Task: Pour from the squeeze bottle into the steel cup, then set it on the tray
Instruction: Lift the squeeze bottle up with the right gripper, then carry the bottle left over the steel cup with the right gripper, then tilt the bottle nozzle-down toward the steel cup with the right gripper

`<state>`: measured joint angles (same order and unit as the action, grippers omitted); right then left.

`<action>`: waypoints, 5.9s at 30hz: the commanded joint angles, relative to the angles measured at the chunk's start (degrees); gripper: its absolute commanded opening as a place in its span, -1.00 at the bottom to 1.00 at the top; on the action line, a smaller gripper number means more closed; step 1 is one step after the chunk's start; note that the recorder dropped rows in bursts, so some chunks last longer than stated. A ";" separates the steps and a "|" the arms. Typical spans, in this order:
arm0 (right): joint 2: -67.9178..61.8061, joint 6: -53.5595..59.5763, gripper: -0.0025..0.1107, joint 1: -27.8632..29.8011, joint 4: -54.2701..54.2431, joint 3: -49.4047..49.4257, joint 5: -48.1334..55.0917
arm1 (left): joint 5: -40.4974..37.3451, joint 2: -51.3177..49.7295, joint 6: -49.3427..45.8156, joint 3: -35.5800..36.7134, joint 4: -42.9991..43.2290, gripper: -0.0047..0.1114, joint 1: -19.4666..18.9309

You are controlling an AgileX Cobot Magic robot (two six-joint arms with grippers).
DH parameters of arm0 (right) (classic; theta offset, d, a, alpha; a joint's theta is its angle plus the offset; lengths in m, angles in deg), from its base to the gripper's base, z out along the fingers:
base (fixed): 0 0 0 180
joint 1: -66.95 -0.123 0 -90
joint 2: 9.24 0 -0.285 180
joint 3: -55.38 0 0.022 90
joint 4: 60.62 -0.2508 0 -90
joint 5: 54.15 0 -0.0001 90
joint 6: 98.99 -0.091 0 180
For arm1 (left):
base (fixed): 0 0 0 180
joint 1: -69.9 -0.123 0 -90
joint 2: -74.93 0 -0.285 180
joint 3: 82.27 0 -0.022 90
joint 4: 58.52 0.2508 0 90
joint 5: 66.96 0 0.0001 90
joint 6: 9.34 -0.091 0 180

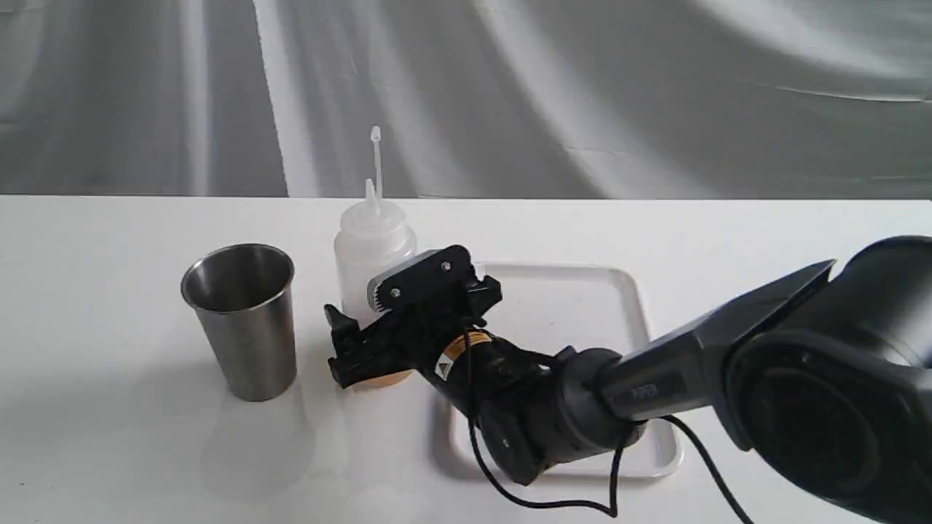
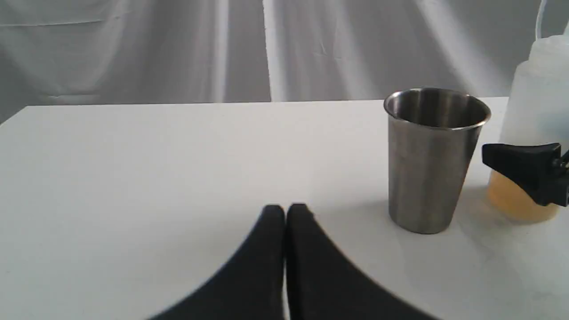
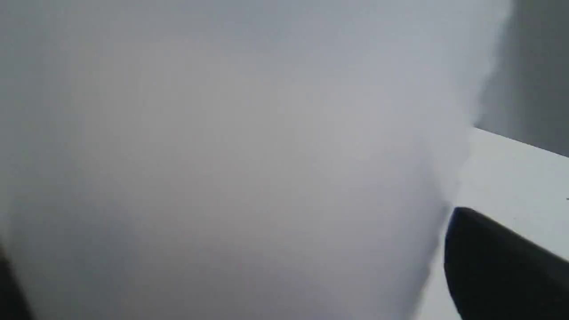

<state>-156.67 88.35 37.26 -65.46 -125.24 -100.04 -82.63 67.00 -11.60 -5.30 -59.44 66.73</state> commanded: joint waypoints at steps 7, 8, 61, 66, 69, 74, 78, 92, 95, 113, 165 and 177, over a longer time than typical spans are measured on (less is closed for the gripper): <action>0.23 -0.12 -0.73 0.52 0.78 -0.27 -0.11 | 0.43 0.15 0.16 0.25 -0.04 -0.92 0.46; 0.23 -0.12 -0.85 0.52 0.78 -0.27 0.04 | 0.43 0.15 0.16 0.25 -0.04 -0.92 0.46; 48.13 -71.26 -0.96 -2.73 92.54 11.73 69.48 | 0.43 0.15 0.17 0.25 -0.04 -0.92 0.46; 46.77 -73.07 -0.96 -4.41 94.95 15.60 71.04 | 0.43 0.15 0.29 0.25 -0.04 -0.92 0.46; 44.81 -76.97 -0.96 -5.08 95.73 15.69 75.36 | 0.43 0.15 0.29 0.25 -0.04 -0.92 0.46; 41.32 -79.18 -0.96 -5.81 95.96 15.69 77.32 | 0.43 0.15 0.29 0.25 -0.04 -0.92 0.46; 39.53 -79.40 -0.96 -7.31 98.04 15.69 77.60 | 0.43 0.15 0.19 0.25 -0.04 -0.92 0.46; 29.98 -80.91 -0.96 -10.96 97.10 4.08 82.76 | 0.43 0.15 0.34 0.25 -0.04 -0.92 0.46; 28.62 -80.13 -0.96 -11.73 98.10 3.05 87.22 | 0.43 0.15 0.34 0.25 -0.04 -0.92 0.46; 18.44 -66.80 -0.96 -16.30 99.47 -5.63 104.21 | 0.43 0.15 0.17 0.25 -0.04 -0.92 0.46; 11.29 -38.47 -0.96 -16.13 102.57 -14.91 109.25 | 0.43 0.15 0.39 0.25 -0.04 -0.92 0.46; 11.29 -32.63 -0.96 -15.51 104.73 -14.91 108.82 | 0.43 0.15 0.16 0.25 -0.04 -0.92 0.46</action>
<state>-146.30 55.35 21.31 36.67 -139.61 7.64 -82.63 67.00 -11.60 -5.30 -59.44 66.73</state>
